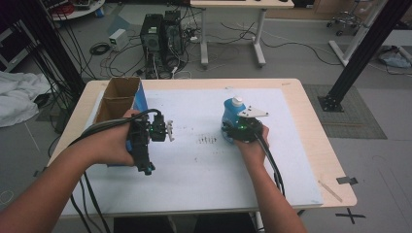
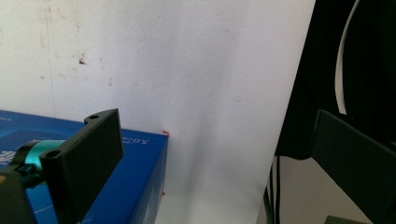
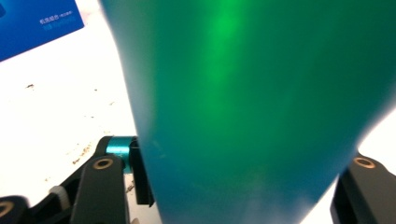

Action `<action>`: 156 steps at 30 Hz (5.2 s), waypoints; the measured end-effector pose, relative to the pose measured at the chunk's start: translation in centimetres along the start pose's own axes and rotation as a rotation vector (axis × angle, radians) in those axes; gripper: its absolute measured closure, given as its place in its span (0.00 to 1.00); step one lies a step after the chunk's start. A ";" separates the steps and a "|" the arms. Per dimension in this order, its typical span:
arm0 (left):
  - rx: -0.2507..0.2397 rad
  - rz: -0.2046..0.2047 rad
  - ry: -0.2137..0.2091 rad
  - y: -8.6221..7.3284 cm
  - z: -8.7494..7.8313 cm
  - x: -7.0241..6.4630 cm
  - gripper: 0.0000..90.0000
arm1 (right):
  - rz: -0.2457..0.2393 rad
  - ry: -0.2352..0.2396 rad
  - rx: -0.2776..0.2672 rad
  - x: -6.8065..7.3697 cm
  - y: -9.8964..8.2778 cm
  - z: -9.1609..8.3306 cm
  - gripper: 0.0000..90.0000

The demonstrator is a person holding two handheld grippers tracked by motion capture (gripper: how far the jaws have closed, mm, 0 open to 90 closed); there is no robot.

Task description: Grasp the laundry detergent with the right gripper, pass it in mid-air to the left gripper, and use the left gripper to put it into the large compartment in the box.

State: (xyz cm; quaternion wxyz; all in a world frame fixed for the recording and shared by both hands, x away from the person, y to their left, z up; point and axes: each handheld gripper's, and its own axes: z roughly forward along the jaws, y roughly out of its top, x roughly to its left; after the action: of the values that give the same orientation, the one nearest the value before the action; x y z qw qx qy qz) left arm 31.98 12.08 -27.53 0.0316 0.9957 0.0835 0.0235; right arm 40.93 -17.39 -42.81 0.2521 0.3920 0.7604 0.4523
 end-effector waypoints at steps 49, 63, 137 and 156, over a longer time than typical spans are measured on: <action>-0.031 0.039 0.012 2.3 -1.3 1.3 0.03 | -0.194 0.353 -0.065 2.9 1.9 -6.2 0.51; -0.082 0.077 -0.003 3.7 -1.6 1.8 0.03 | -0.314 0.537 -0.052 6.0 2.1 -5.9 0.51; -0.037 0.190 -0.019 7.5 0.6 -0.5 0.08 | -0.402 0.873 -0.038 12.6 2.6 -2.5 0.51; -0.031 0.204 0.008 7.8 0.6 -0.6 0.19 | -0.400 0.868 -0.037 12.5 2.7 -2.6 0.51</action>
State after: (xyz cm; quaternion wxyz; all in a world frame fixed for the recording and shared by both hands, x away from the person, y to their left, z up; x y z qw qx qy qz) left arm 32.69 4.30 -27.67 0.0440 0.9984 -0.0185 0.0317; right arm 32.95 -7.60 -39.60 0.0000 0.0083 0.8478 0.5303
